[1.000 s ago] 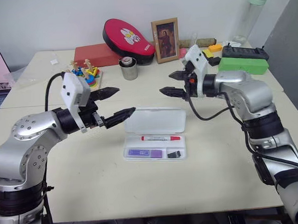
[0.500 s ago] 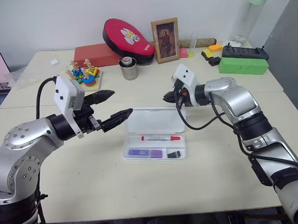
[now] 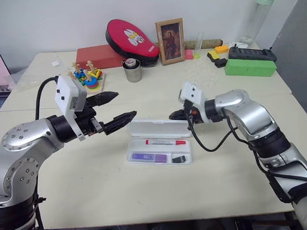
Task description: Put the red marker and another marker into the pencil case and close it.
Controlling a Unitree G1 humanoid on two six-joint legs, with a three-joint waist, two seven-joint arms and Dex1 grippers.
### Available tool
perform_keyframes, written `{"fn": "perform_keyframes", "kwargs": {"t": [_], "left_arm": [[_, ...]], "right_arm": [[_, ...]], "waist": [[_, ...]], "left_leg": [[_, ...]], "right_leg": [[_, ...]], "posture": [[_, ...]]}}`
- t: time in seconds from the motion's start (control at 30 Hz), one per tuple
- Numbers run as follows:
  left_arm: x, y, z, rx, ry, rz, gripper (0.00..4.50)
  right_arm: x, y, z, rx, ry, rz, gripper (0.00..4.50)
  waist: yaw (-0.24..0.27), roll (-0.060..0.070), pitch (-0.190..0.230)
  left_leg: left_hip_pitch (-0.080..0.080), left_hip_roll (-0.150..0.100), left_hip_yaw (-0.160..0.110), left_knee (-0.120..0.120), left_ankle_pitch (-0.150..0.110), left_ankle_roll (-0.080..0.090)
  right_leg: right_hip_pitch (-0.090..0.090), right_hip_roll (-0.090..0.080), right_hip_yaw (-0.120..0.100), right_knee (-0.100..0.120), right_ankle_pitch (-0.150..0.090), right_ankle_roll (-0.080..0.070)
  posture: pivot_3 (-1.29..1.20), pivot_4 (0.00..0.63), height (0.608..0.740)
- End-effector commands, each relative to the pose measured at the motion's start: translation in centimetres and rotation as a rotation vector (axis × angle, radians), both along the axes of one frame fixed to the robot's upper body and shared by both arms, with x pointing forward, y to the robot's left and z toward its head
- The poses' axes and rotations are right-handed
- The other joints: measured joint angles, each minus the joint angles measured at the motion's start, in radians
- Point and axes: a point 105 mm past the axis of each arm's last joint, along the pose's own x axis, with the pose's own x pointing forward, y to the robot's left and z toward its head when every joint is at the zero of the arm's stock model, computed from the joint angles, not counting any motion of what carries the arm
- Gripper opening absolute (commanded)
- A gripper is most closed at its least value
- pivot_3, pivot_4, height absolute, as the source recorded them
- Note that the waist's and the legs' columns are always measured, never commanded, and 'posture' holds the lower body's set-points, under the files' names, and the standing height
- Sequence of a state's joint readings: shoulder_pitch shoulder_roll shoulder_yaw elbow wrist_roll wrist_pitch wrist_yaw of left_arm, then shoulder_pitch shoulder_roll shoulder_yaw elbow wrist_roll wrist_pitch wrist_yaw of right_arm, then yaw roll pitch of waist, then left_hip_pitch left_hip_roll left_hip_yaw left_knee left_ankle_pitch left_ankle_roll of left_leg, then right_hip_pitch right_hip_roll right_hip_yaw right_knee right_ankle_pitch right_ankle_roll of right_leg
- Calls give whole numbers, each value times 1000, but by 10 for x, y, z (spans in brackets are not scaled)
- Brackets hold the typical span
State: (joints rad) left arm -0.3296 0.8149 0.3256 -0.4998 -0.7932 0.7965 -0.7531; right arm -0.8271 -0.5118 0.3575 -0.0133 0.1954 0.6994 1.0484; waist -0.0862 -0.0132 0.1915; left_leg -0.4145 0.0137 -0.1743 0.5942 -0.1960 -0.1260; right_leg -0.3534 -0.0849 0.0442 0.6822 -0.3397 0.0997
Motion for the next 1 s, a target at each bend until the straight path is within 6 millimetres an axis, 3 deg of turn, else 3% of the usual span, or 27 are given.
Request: {"fn": "perform_keyframes", "kwargs": {"t": [0.03, 0.27, 0.4, 0.73, 1.0], "left_arm": [[-7, -5, 7, 10, -13, -54, 4500], [-30, -8, -16, 114, 137, -195, 4500], [-37, -5, -30, 189, 202, -234, 4500], [-35, -5, -27, 199, 190, -250, 4500], [-32, -5, -27, 190, 182, -233, 4500]], "right_arm": [[-22, 6, 11, 27, -38, 119, 49], [-42, 6, -2, 10, -10, 187, 49], [-46, 4, -23, -50, 4, 197, 49], [-53, 0, -67, -162, 51, 206, 49], [-53, 0, -67, -141, 68, 203, 49]], "waist": [[0, 0, 0], [0, 0, 0], [1, 0, 0], [2, 0, 0], [2, 0, 0]], "left_leg": [[0, 0, 0, 0, 0, 0], [0, 0, 0, 0, -1, 1], [0, 0, 0, 0, -1, 1], [0, 0, 0, 0, -1, 1], [3, 0, 0, 0, -1, 1]], "right_leg": [[0, 0, 0, 0, 0, 0], [0, 0, 0, 0, 0, 0], [0, 0, 0, 0, 0, 0], [0, 0, 0, 0, 0, 0], [2, 0, 0, 0, 0, 0]], "posture": [[0, 150, 740], [0, 150, 740], [0, 150, 740], [0, 150, 740], [0, 150, 740]]}}
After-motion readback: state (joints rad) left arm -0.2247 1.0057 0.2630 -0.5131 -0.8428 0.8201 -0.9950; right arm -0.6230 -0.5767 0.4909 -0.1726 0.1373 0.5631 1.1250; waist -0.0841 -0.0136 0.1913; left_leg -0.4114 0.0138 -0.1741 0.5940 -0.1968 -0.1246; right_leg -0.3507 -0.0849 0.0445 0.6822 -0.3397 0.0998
